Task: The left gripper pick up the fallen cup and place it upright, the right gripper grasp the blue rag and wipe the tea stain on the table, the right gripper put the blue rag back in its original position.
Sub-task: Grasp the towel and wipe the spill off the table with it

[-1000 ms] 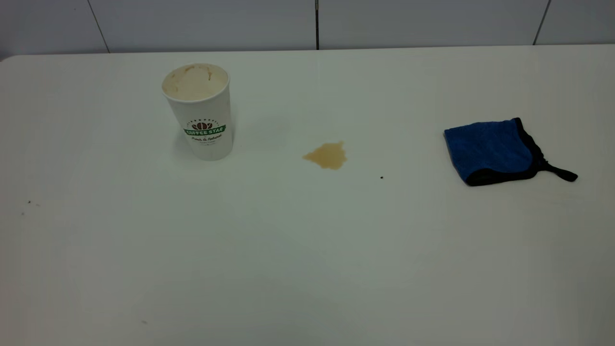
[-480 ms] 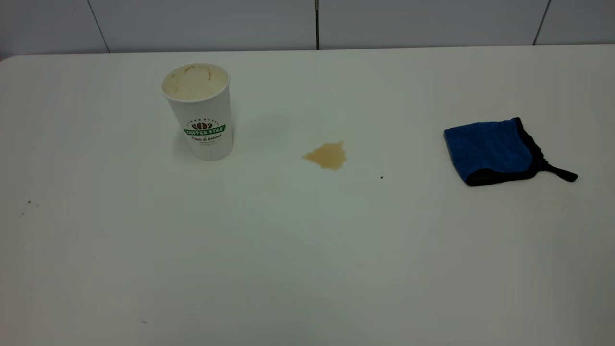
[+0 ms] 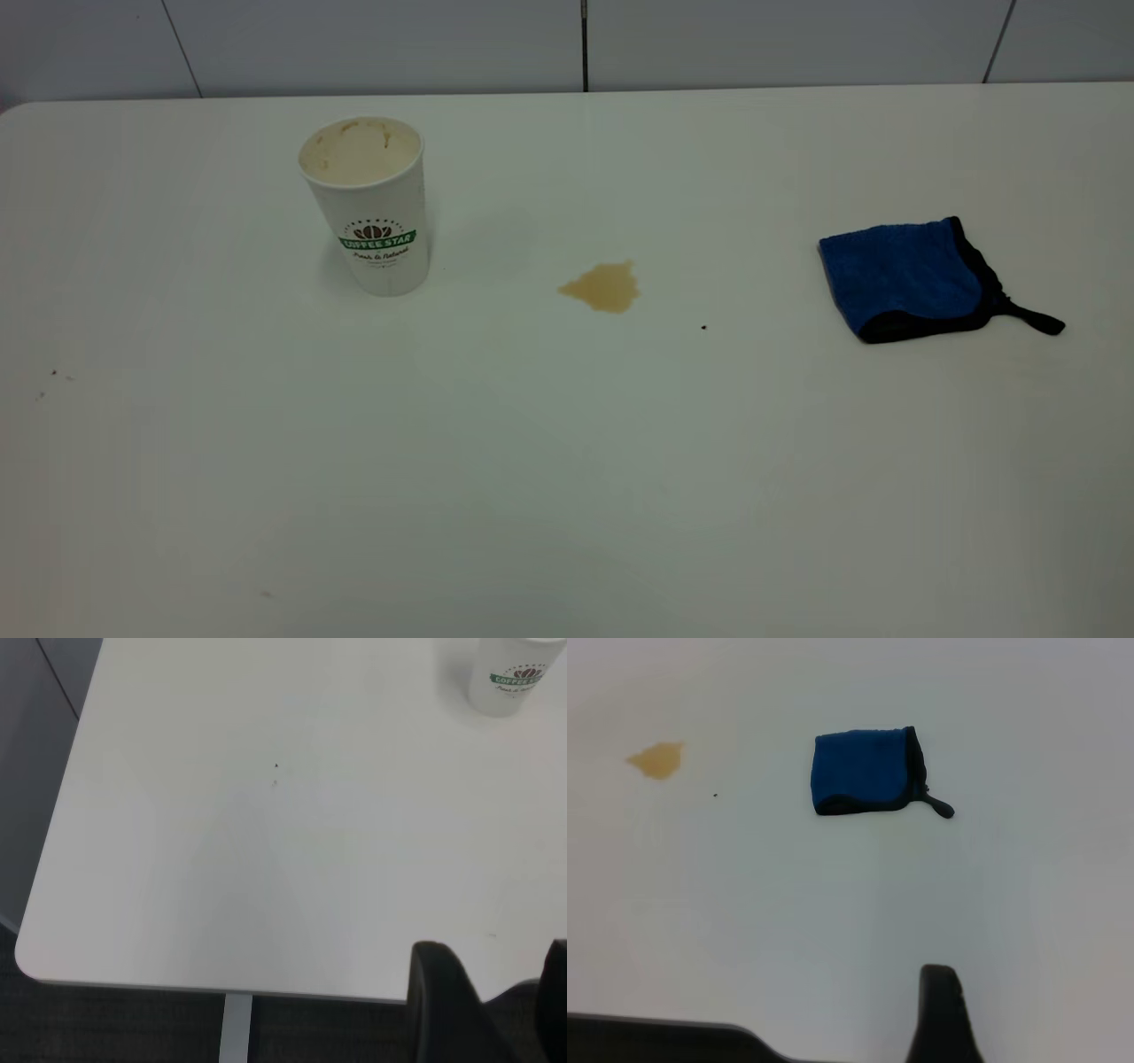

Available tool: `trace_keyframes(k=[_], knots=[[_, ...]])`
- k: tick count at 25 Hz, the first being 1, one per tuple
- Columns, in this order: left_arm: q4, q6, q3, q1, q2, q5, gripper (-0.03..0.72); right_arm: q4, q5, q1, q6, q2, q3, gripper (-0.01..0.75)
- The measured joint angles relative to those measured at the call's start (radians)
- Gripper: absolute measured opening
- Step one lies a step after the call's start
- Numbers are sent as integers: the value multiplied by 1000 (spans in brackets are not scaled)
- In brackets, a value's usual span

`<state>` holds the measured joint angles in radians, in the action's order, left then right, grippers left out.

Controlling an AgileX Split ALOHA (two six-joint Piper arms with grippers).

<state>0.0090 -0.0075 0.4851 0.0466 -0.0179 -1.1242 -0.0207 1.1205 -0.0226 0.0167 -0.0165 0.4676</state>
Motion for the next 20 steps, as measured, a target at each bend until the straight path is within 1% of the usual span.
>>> trace_keyframes(k=[4, 6, 9, 17, 20], knots=[[0, 0, 0, 0, 0, 0, 296, 61, -10, 0, 1, 25, 24, 573], [0, 0, 0, 0, 0, 0, 296, 75, -40, 0, 1, 123, 63, 581], [0, 0, 0, 0, 0, 0, 296, 94, -115, 0, 1, 339, 122, 593], [0, 0, 0, 0, 0, 0, 296, 122, -402, 0, 1, 989, 304, 594], [0, 0, 0, 0, 0, 0, 296, 122, -446, 0, 1, 1206, 405, 613]])
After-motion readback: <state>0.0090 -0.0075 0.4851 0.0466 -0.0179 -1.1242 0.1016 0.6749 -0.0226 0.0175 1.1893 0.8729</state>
